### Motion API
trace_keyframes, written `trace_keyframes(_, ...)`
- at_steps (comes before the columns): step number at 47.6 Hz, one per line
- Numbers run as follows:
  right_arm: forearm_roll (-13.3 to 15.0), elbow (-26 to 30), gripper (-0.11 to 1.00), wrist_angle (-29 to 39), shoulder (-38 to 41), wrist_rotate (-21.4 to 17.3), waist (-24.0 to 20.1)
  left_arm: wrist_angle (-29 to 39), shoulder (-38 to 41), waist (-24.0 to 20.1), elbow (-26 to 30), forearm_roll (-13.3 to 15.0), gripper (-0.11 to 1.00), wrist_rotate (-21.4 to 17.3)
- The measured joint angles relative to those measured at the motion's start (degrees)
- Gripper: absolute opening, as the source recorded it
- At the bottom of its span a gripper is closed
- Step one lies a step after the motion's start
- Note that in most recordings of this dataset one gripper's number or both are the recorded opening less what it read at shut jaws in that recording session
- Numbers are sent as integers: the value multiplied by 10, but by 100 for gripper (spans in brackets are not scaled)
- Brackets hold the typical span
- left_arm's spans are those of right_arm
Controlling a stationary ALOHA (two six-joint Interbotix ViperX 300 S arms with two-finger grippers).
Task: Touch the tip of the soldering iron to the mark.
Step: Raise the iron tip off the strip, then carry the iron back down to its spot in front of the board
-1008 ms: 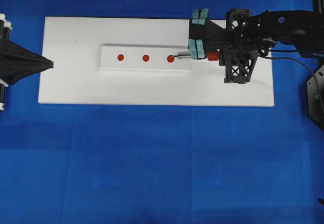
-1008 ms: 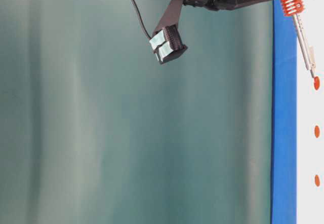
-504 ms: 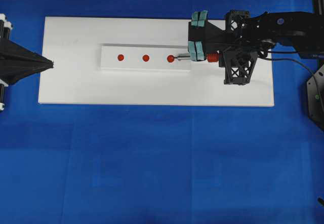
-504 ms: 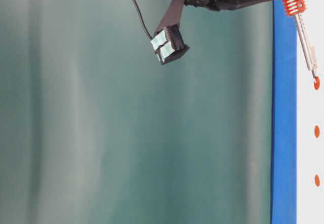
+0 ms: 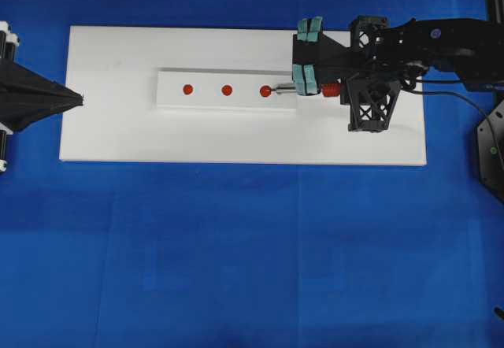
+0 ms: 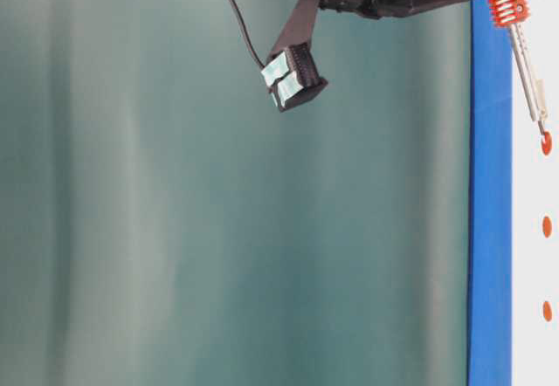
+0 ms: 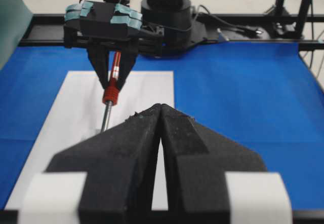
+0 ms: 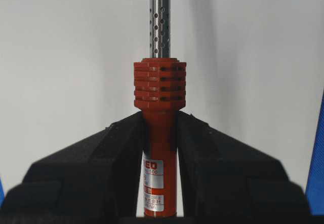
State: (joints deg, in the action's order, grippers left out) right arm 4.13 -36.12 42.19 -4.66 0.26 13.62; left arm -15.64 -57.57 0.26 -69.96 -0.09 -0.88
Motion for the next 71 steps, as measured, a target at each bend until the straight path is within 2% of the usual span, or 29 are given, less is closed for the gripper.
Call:
trace_keyframes(14,0,4,7,7,-4,-2,0,0,0,0,0,0,0,0)
trace_keyframes(42,1,64,7,107,-122,-4,-1,0,-4,0,0,0,0,0)
trace_keyframes(71,4,65,7,112,-127,-6,-2,0,-4,0,0,0,0,3)
